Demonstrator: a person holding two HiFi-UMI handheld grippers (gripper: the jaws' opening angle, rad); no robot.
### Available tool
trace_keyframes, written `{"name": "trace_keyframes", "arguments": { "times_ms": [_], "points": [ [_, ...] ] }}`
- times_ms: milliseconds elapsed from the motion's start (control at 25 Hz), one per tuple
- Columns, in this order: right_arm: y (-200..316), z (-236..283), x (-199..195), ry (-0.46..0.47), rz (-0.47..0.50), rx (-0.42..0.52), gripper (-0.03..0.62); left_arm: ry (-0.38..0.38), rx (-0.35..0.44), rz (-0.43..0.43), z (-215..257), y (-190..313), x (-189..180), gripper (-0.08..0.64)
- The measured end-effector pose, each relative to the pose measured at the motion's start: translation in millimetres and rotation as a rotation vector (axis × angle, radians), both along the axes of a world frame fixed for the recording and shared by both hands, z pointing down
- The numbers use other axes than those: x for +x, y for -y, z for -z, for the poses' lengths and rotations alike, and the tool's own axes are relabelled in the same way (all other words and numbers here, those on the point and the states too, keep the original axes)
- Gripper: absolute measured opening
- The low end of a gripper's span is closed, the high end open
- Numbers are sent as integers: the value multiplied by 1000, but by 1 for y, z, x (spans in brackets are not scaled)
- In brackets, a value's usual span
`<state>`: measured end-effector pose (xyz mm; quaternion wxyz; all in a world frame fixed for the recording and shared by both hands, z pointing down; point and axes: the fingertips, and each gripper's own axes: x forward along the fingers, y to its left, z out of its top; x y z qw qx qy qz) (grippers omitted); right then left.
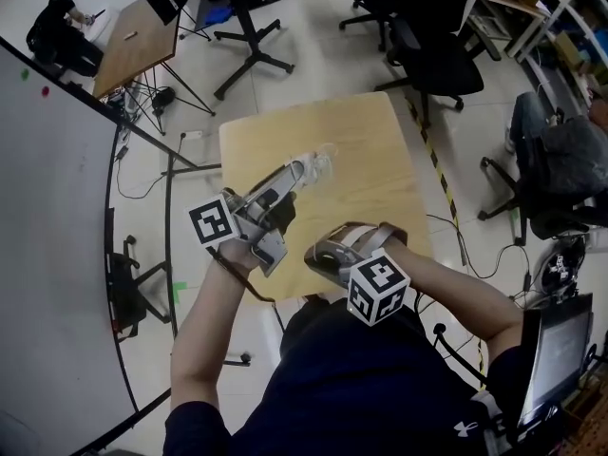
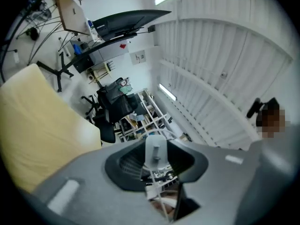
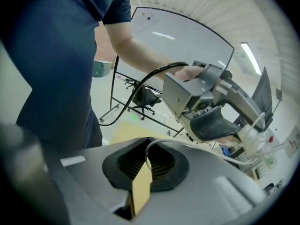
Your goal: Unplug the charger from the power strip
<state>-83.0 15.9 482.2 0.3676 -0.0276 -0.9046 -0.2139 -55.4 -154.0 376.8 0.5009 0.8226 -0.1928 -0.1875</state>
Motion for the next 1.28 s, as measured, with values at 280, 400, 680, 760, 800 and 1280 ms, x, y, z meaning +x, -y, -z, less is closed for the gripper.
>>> {"name": "trace_keyframes", "arguments": {
  "times_ms": [280,400,680,760,800,1280],
  "points": [
    [-5,9,-4,27,-22,58,9,278,97,17,-37,6,-3,132],
    [-8,25,4,-40,40,133,9,519,203,-148,-69,-15,6,132],
    [28,66,45,-201,71,205,9,621,252,-524,-102,-83,22,132],
    [47,77,53,-234,43,243,9,622,262,-597,-104,-100,23,132],
    [56,81,56,-247,26,265,9,612,263,-626,-104,-108,24,132],
    [155,13,63,89,-392,-134,9,62,315,-613,-11,-152,40,132]
  ]
}}
